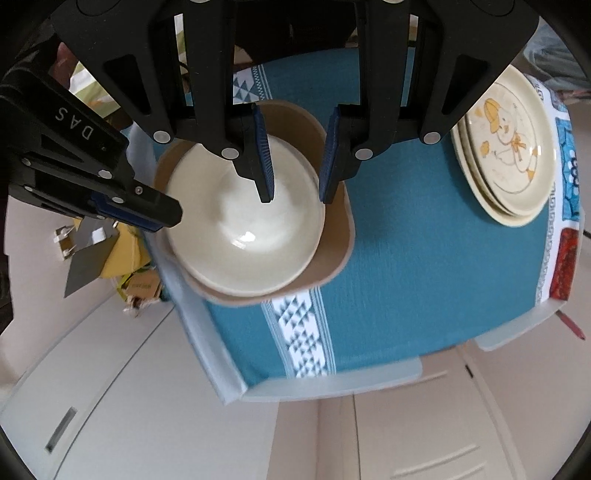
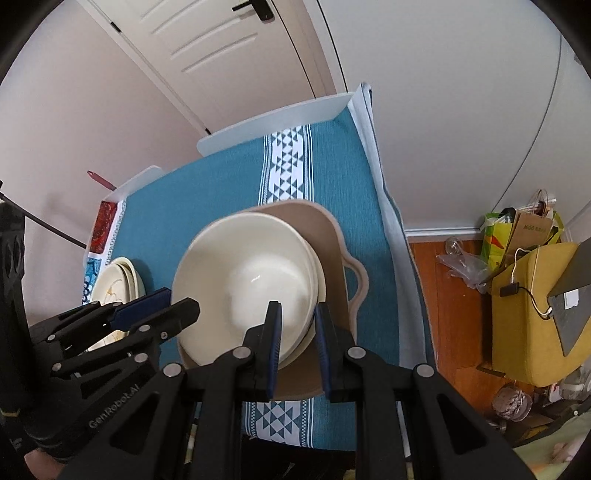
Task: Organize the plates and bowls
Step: 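Lower the white bowl into the cream bowl and open both grippers, then pull both grippers back and close them on the taupe dish rim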
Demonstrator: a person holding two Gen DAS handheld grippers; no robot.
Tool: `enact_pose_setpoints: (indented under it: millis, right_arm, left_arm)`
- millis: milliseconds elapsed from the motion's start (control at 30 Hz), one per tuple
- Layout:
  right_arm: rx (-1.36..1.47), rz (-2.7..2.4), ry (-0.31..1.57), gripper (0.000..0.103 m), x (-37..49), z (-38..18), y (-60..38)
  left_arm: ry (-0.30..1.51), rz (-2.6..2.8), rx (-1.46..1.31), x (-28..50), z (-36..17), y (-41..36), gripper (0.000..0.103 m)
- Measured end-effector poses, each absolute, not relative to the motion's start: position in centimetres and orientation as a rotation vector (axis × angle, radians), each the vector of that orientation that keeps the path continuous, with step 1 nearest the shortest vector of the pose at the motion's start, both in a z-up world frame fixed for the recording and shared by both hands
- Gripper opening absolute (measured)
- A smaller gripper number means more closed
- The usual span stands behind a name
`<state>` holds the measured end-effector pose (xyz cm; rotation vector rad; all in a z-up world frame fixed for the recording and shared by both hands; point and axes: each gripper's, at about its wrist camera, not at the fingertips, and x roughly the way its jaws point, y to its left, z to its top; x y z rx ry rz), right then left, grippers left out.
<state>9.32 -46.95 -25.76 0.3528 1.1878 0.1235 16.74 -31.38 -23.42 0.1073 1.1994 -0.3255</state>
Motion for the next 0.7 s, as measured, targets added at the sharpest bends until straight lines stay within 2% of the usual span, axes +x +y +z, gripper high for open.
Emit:
enact_pose_setpoints:
  millis: [267,433,467,500,533,567,600,633,700]
  right_arm:
    - [0.325,0.157,1.052,0.017,8.1,-19.5,-47.2]
    - [0.300,0.175,0.960,0.017,6.4,-14.6,-48.1]
    - [0.287,0.177,0.943,0.017,6.0,-13.6,-48.3]
    - [0.275,0.178,0.934,0.019,5.7,-13.1,-48.5]
    - [0.261,0.176,0.923,0.022,5.2,-12.5,-48.6]
    - [0.255,0.174,0.916,0.032,4.9,-12.2,-48.7]
    - [0.254,0.172,0.912,0.050,4.5,-12.1,-48.8]
    - [0.258,0.171,0.911,0.059,4.3,-12.2,-48.9]
    - [0.269,0.169,0.922,0.084,4.0,-13.0,-48.9]
  left_arm:
    - [1.038,-0.351,0.077,15.2,-15.6,-28.8,0.022]
    - [0.916,-0.351,0.109,13.2,-10.6,-26.4,0.026]
    - [0.896,-0.351,0.118,12.7,-9.9,-25.9,0.033]
    - [0.885,-0.350,0.124,12.3,-9.5,-25.5,0.058]
    - [0.875,-0.347,0.126,11.9,-9.3,-25.1,0.075]
    - [0.846,-0.340,0.126,11.2,-9.1,-24.6,0.098]
    - [0.819,-0.338,0.126,10.8,-9.1,-24.3,0.103]
    - [0.797,-0.341,0.133,10.3,-9.2,-24.2,0.103]
    - [0.849,-0.342,0.187,10.3,-10.9,-24.7,0.103]
